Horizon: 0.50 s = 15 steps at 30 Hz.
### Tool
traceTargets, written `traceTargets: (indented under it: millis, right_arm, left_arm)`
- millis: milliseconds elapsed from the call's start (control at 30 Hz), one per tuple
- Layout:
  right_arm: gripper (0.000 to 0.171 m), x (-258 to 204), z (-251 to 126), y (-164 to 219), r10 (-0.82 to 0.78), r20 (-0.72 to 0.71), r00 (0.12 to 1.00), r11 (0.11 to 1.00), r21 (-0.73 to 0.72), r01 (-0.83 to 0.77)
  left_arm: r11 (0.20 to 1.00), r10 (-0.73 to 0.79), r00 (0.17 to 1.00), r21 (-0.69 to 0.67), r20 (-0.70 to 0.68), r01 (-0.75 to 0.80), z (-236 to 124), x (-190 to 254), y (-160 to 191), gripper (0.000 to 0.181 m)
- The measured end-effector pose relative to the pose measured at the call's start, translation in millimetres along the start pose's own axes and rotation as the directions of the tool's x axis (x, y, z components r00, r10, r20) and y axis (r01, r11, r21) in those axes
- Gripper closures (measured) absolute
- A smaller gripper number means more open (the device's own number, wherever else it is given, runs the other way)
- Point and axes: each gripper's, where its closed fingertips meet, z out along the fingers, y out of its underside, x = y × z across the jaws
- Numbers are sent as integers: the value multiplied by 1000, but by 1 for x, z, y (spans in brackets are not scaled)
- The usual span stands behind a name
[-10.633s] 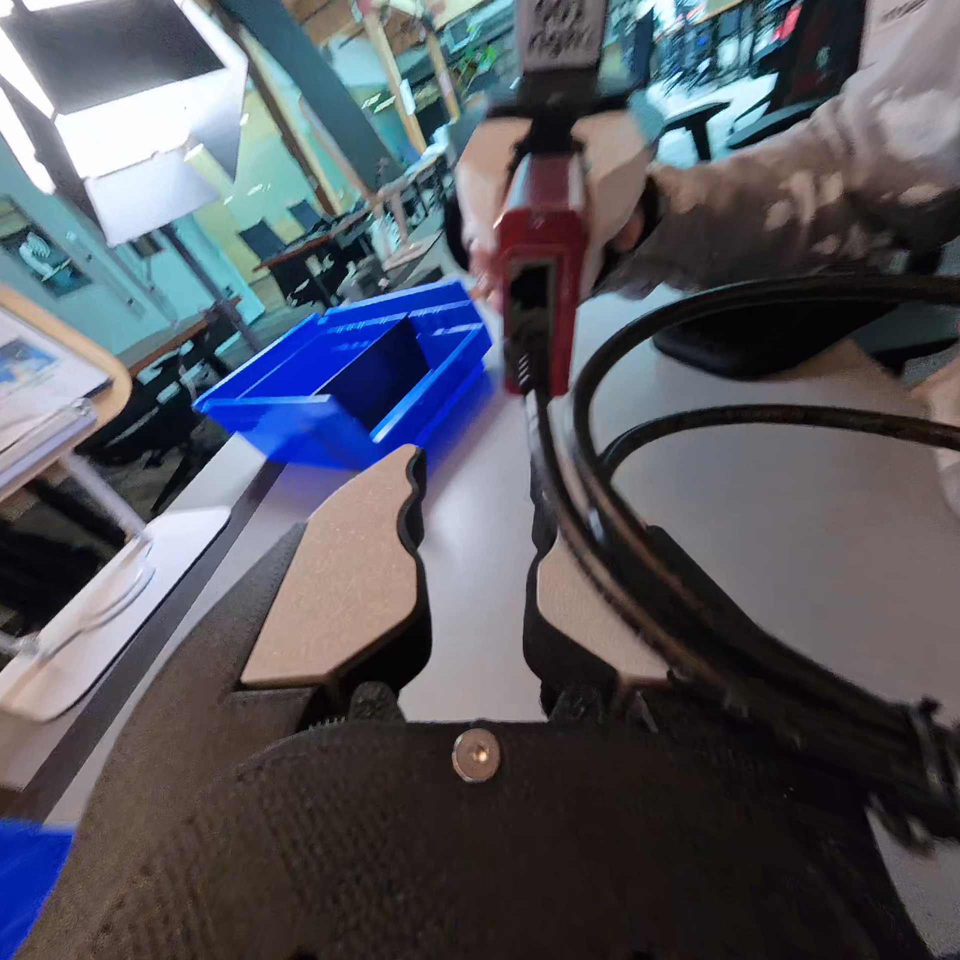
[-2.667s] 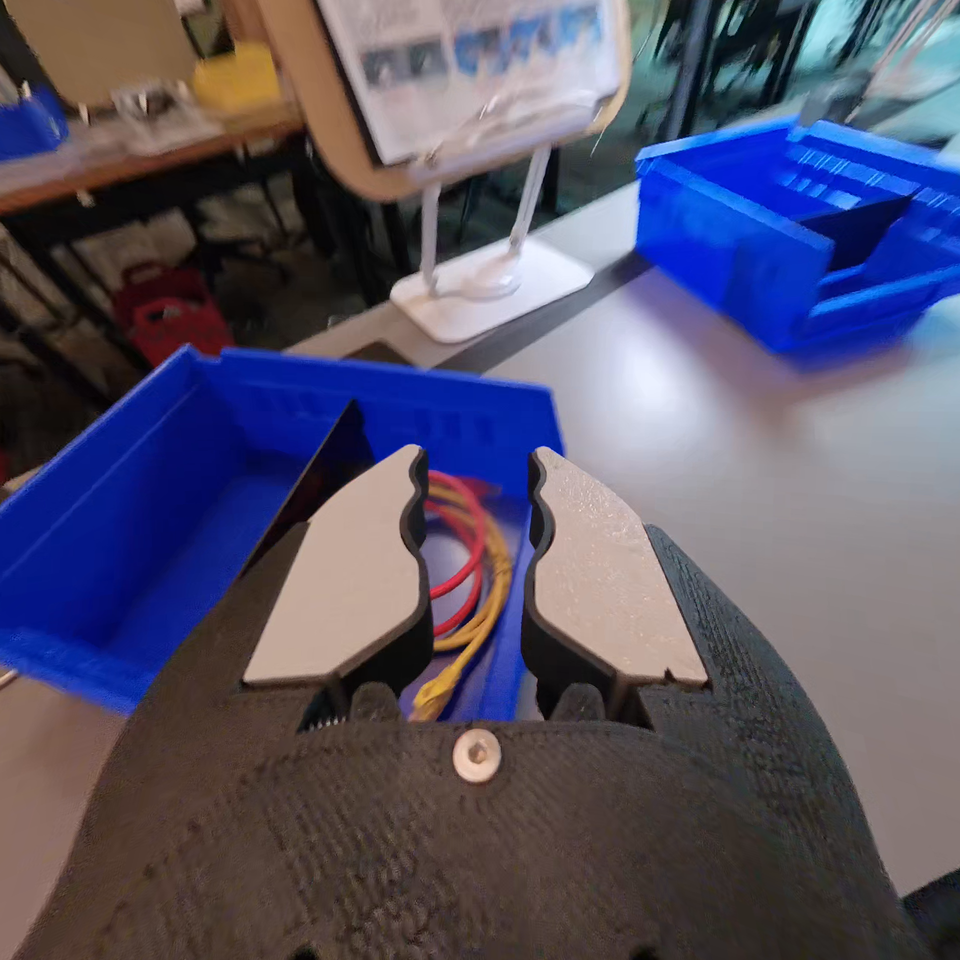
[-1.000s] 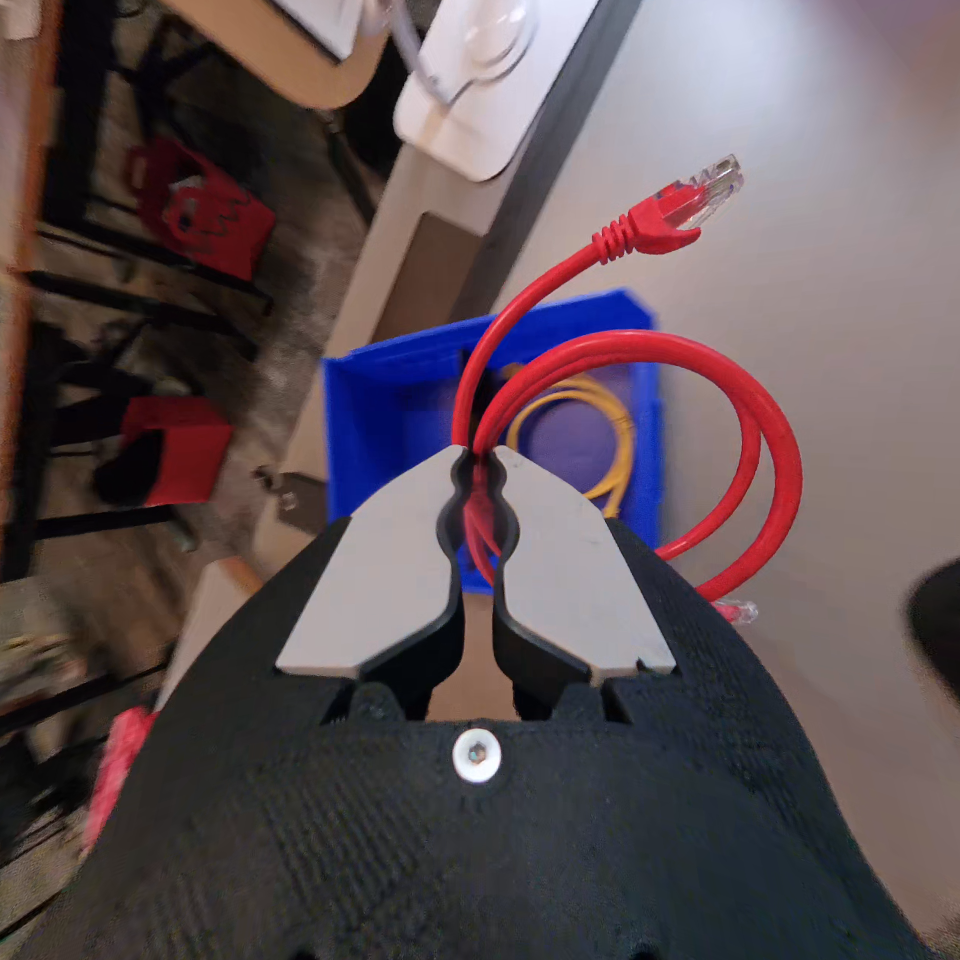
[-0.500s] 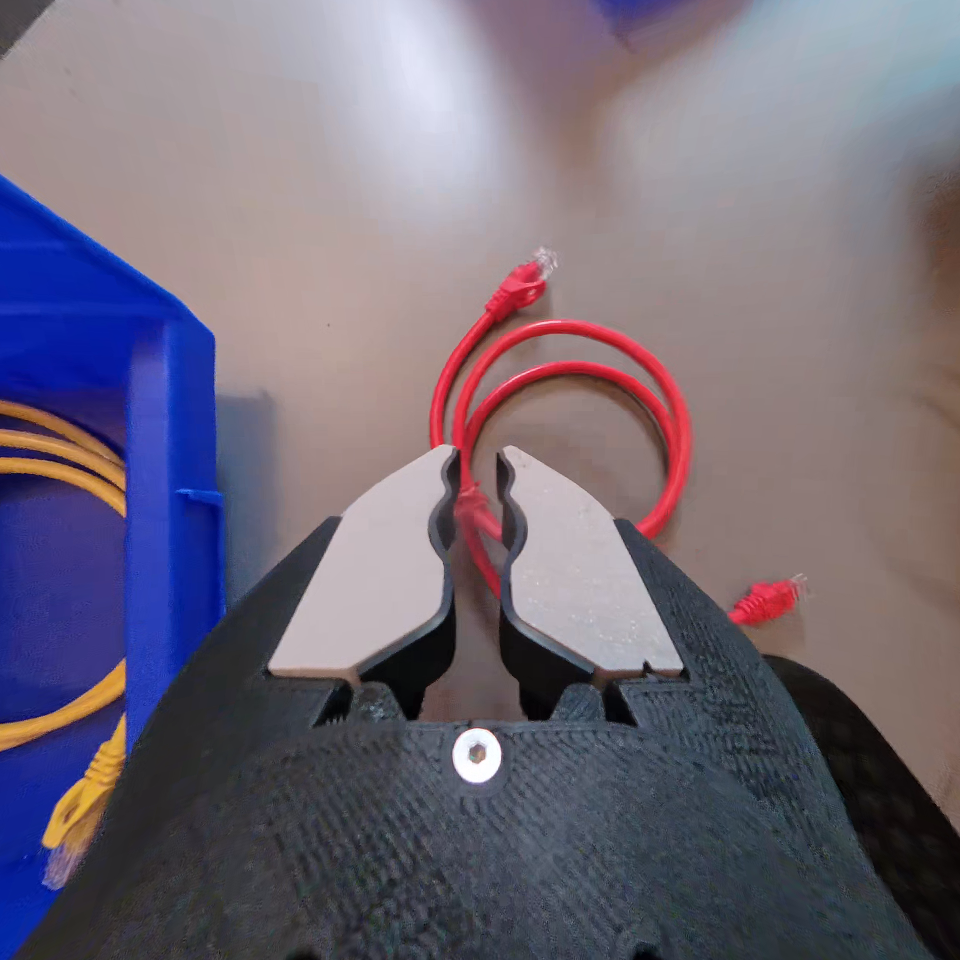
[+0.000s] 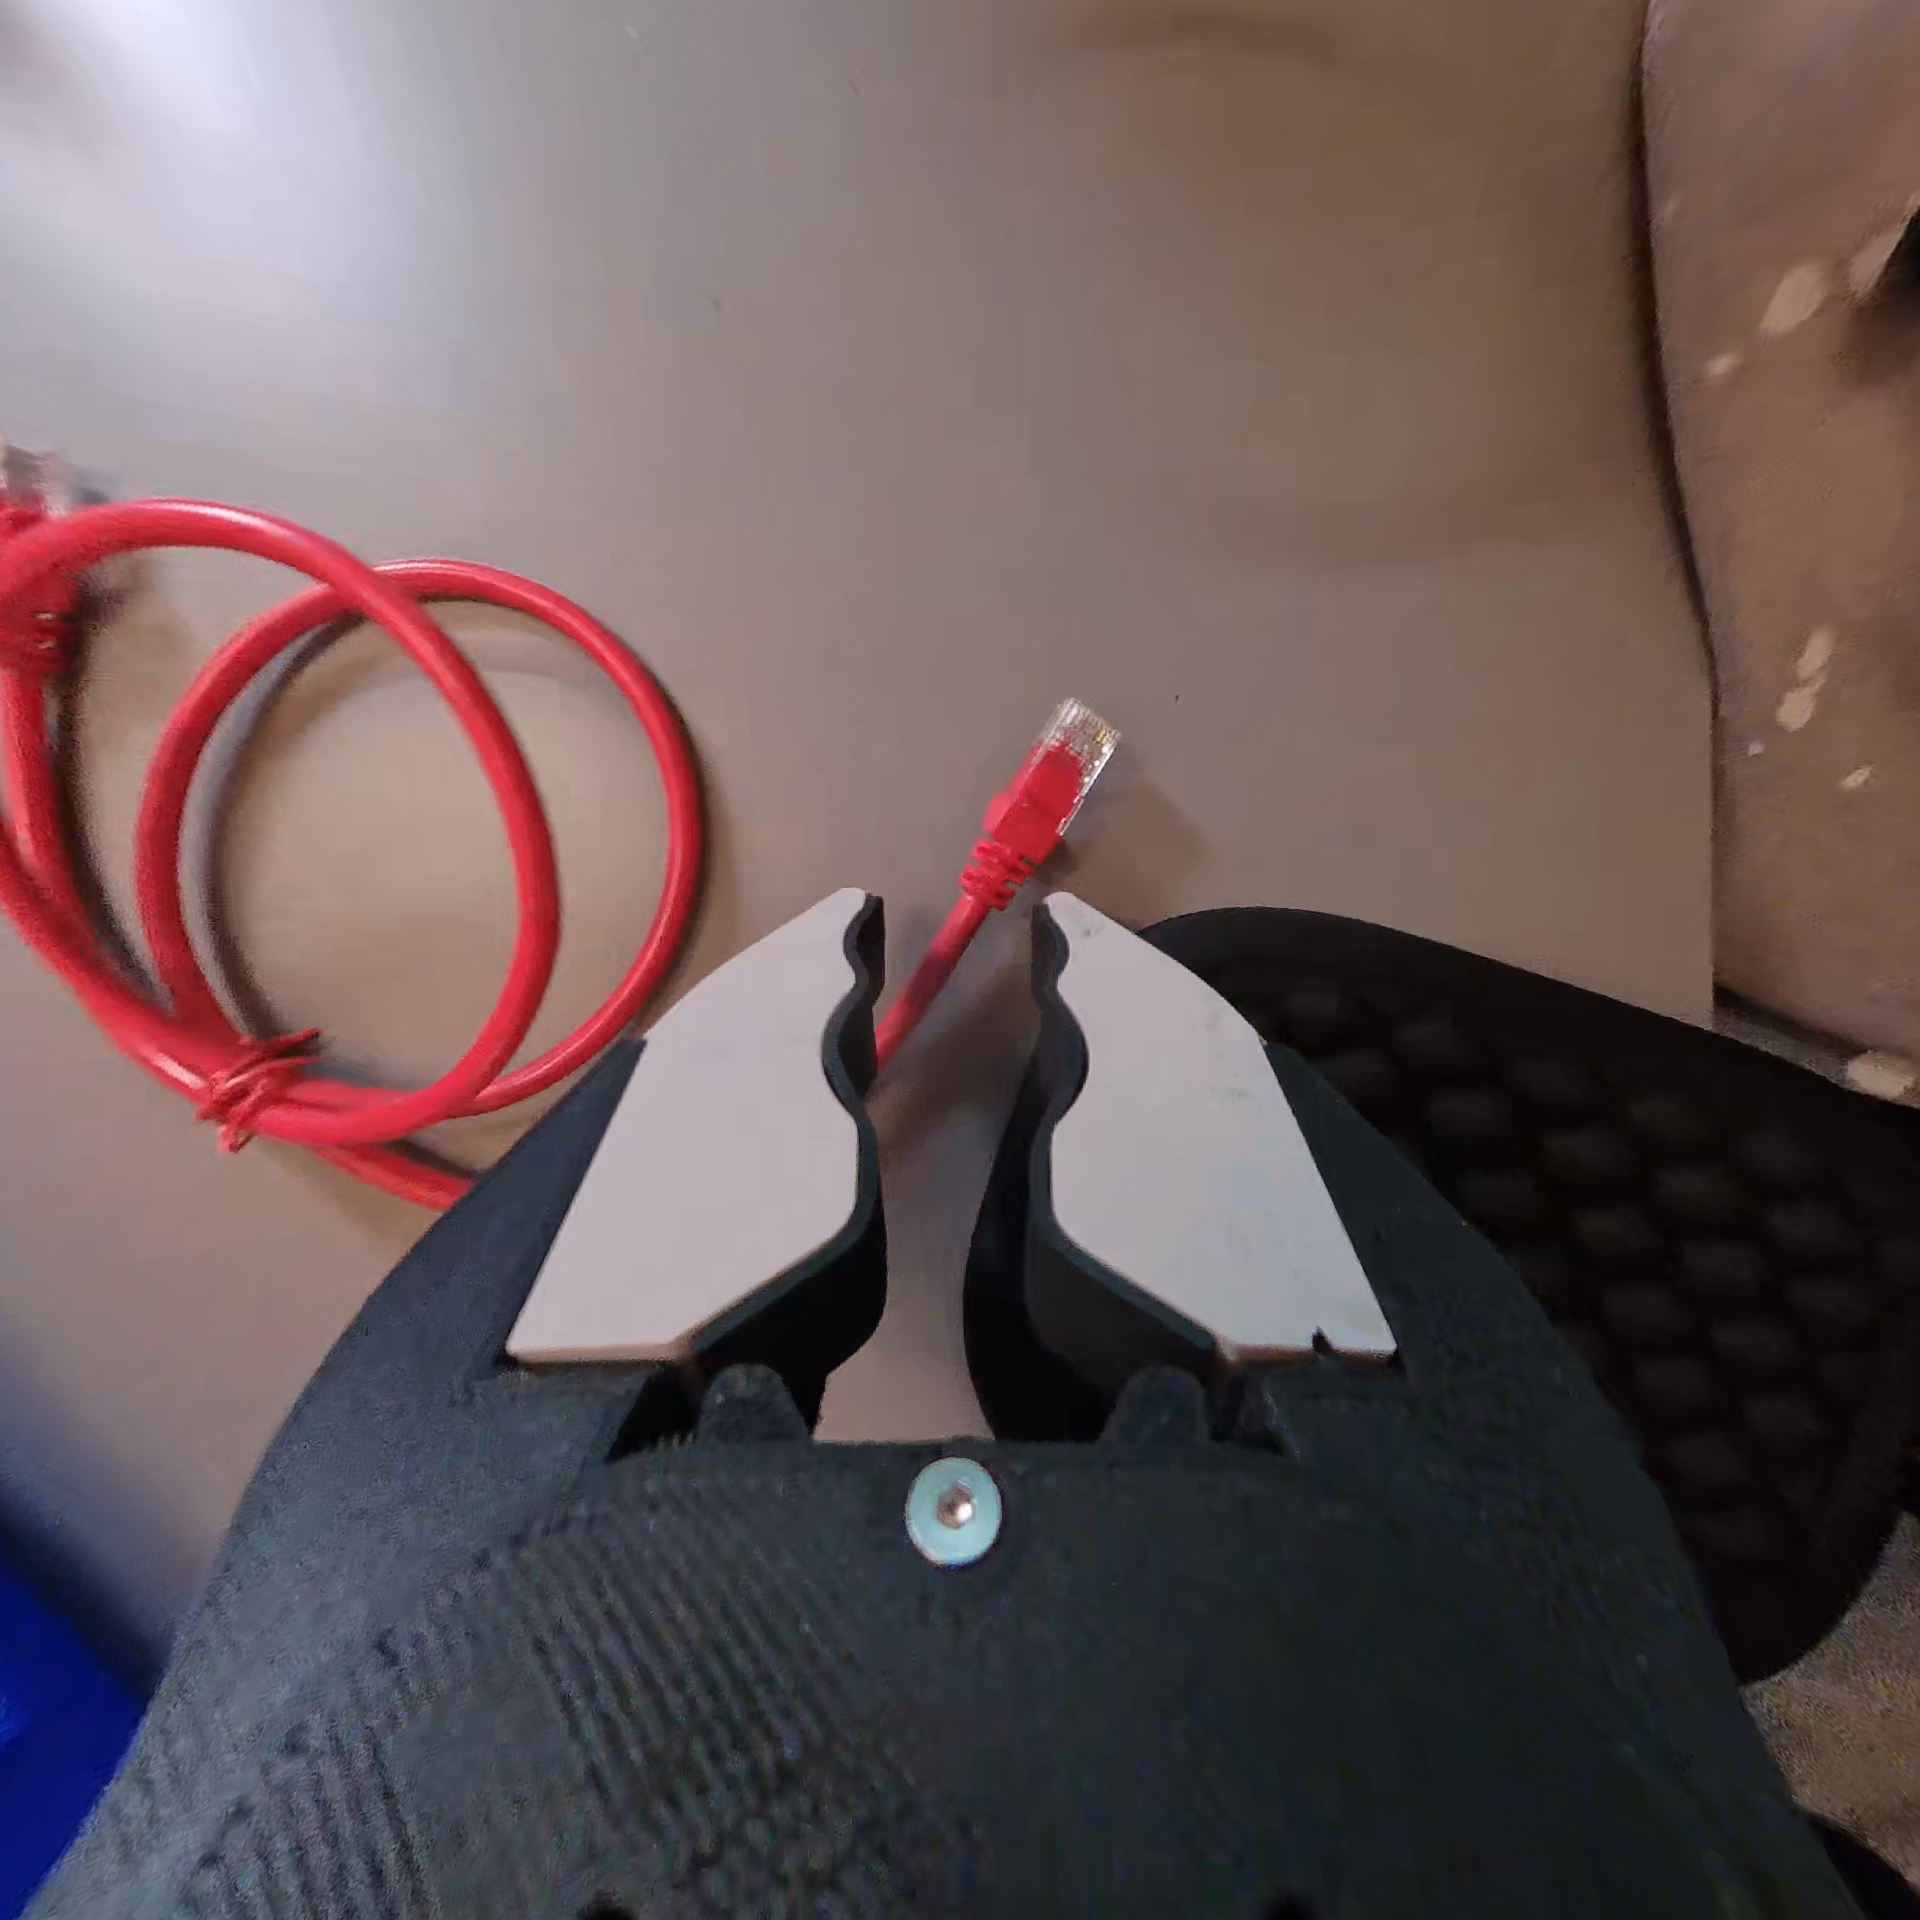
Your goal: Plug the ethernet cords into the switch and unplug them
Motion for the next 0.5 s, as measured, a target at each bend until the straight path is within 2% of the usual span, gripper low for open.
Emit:
traceTargets:
  millis: [33, 167, 300, 400, 500]
  right_arm:
    - [142, 0, 0, 0, -2, -5, 1000, 1000, 0, 2]
    - [142, 4, -4, -4, -2, -23, 1000, 1000, 14, 3]
    - [142, 8, -7, -6, 7, -30, 1000, 1000, 28, -6]
    - [142, 9, -10, -8, 8, -34, 999, 999, 40, -7]
    - [142, 9, -12, -12, 9, -36, 999, 998, 55, -7]
  left_arm:
    - [1000, 13, 1000, -12, 0, -13, 4, 1, 0, 154]
    - [998, 53, 999, -36, 9, -52, 12, 1, -1, 161]
    - [995, 91, 987, -49, 136, -85, 8, -12, -4, 168]
    - [994, 103, 954, -5, 282, -106, -16, -26, -16, 169]
    - [989, 114, 874, 31, 472, -145, -61, -45, -30, 169]
